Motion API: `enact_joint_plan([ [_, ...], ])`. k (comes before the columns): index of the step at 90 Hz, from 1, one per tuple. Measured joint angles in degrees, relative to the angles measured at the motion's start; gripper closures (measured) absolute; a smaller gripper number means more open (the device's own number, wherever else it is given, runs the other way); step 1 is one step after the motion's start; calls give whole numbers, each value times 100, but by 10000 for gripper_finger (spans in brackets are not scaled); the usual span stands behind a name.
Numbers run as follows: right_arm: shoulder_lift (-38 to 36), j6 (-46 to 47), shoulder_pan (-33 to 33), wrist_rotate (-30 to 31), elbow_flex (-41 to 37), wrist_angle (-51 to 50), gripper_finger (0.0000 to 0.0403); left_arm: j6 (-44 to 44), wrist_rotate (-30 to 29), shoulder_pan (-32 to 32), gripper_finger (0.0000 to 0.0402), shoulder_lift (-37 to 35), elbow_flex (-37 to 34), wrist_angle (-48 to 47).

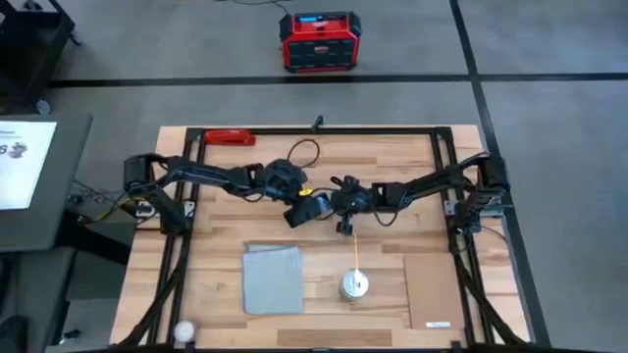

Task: Apply microfiber cloth
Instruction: Spray the front of the black phone with the spray bottle

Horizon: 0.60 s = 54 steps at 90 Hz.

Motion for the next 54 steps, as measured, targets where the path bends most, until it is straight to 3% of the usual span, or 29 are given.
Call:
enact_joint_plan([
  [54, -88, -31, -262, -2, 167, -466, 403, -30, -137, -22, 392, 203, 6, 260],
])
